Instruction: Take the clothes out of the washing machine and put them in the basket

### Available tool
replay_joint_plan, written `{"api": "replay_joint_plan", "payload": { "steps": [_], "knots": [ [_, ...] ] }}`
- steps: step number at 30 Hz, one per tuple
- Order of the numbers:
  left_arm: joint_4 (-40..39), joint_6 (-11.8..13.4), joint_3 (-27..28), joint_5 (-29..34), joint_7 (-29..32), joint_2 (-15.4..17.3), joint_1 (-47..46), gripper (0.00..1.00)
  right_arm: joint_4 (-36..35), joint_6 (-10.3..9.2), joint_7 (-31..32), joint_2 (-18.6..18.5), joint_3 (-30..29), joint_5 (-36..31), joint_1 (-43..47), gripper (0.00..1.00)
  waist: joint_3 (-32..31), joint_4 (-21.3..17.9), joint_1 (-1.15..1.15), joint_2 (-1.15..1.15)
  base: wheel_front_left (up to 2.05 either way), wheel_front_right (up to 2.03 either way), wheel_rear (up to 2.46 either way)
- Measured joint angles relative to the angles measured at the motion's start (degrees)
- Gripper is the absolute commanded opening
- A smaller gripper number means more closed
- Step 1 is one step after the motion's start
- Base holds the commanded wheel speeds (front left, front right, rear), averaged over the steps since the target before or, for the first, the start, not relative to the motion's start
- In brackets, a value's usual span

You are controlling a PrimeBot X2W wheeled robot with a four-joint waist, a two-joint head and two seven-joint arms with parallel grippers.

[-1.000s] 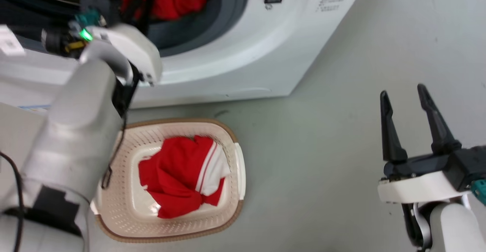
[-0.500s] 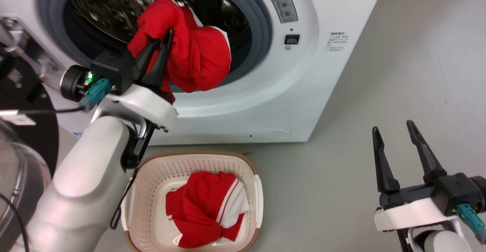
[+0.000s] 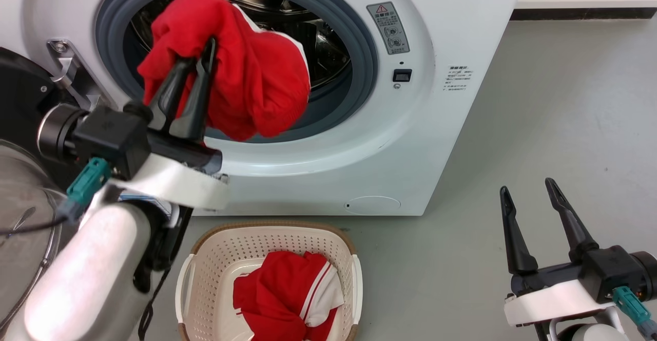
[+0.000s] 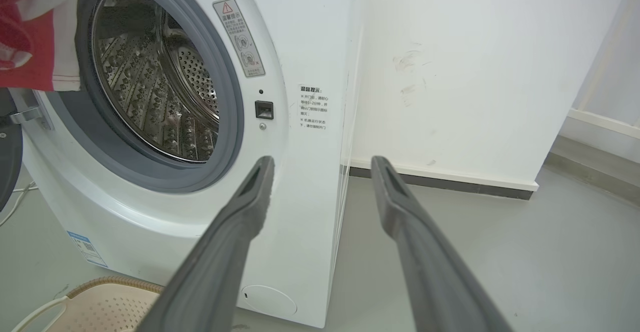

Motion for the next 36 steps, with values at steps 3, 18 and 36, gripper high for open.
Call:
{"api": "replay_joint_plan", "payload": {
  "steps": [3,18,36],
  "knots": [
    [-3.71,1.21,-0.05,0.41,1.24,0.90,1.60,0.00,-0.01,0.00,-0.01,0.01,-0.02,0.05,0.14,1.00,0.03,0.10,0.00,0.00,0.00,0.00,0.00],
    [-2.91,1.81,-4.95,-1.10,1.85,0.97,13.34,0.00,-0.69,0.00,-0.01,0.00,-0.25,0.38,-2.61,1.00,5.64,-0.70,0.01,0.00,0.00,0.00,0.00],
    [32.89,-6.68,-10.05,-2.96,-3.39,-7.64,6.58,0.00,-3.71,0.00,-0.01,-0.03,-1.52,-0.30,-12.91,1.00,23.76,-3.45,0.02,0.00,0.00,0.00,0.00]
  ]
}}
